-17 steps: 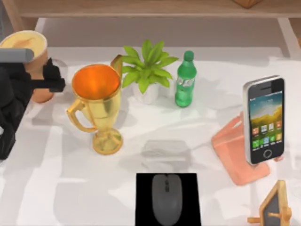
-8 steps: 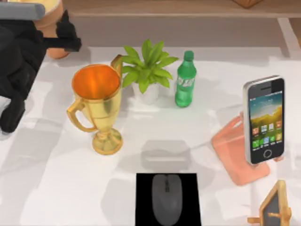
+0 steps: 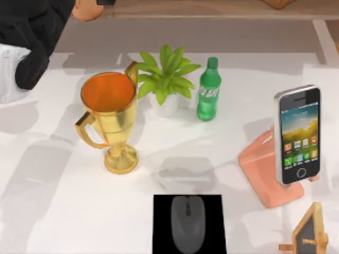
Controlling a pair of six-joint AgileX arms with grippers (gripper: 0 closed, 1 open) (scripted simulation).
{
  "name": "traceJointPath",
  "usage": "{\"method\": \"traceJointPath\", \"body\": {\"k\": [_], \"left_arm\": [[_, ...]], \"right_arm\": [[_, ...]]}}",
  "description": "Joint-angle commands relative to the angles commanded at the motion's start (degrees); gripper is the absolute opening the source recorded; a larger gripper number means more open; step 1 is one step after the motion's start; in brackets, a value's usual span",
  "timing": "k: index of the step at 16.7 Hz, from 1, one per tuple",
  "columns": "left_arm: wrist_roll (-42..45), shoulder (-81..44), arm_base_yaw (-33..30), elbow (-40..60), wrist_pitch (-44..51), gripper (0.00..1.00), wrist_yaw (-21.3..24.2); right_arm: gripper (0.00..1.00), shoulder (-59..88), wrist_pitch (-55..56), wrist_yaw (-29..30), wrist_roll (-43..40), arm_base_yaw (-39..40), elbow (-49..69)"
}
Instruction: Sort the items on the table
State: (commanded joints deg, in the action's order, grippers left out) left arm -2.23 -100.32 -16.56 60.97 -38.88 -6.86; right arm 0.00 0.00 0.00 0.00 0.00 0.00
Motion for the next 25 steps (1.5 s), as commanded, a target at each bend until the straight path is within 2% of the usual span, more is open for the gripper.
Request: {"method": "traceJointPath", "body": {"k": [6, 11, 25], "left_arm": [[-0.5, -7.5, -1.0, 16.5, 14.9, 0.0, -4.8], [-0.7, -13.1, -1.1, 25.9, 23.0, 0.0, -7.5], [-0.7, -14.2, -1.1, 27.7, 24.7, 0.0, -8.0]], "right_arm": [[1.0, 0.0, 0.0, 0.0, 0.0, 0.0, 0.0], [1.0, 0.0, 0.0, 0.0, 0.0, 0.0, 0.0], [1.0, 0.0, 0.0, 0.0, 0.0, 0.0, 0.0]]}}
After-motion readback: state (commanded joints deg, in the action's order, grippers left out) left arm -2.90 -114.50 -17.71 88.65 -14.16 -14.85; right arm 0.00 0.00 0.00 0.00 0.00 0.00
